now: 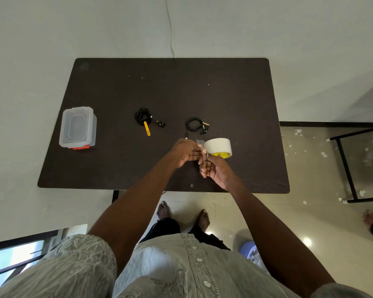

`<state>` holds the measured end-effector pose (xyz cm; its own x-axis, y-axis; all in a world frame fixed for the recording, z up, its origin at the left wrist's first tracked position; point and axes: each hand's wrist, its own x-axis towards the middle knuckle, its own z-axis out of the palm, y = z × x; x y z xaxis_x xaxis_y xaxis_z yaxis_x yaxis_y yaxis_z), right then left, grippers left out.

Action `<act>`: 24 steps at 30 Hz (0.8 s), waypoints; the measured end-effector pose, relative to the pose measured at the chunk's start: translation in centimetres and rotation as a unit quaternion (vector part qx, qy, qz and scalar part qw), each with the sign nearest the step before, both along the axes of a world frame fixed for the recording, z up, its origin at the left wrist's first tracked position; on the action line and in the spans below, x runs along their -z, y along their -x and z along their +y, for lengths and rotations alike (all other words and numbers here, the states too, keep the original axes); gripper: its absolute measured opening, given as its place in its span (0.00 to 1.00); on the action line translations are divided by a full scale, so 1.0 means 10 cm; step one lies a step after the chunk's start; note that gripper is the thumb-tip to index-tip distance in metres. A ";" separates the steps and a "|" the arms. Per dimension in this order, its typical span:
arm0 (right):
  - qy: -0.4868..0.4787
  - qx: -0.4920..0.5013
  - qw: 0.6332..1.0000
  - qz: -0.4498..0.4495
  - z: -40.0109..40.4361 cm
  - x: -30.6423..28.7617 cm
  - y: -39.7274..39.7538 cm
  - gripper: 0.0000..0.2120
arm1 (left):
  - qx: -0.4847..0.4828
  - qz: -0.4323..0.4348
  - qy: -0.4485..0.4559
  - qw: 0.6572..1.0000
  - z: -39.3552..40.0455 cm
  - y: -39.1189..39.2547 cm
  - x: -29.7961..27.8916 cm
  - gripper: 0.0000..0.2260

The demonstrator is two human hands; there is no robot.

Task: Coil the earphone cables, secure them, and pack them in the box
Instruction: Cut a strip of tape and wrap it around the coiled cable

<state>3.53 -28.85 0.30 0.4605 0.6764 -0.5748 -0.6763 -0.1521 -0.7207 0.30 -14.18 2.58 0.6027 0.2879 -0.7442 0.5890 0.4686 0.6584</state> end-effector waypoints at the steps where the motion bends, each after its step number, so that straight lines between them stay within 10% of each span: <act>1: 0.000 -0.006 1.000 0.002 0.00 0.00 0.00 0.18 | 0.001 0.000 -0.003 1.000 0.00 0.00 0.00 0.06; 24: 0.005 -0.005 1.000 0.014 -0.14 -0.01 0.03 0.06 | 0.001 0.006 -0.011 1.000 -0.08 0.00 0.01 0.06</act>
<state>3.23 -30.23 0.43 0.4375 0.6754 -0.5937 -0.6939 -0.1663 -0.7006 0.32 -15.02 2.53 0.5949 0.3037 -0.7442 0.5972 0.4528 0.6621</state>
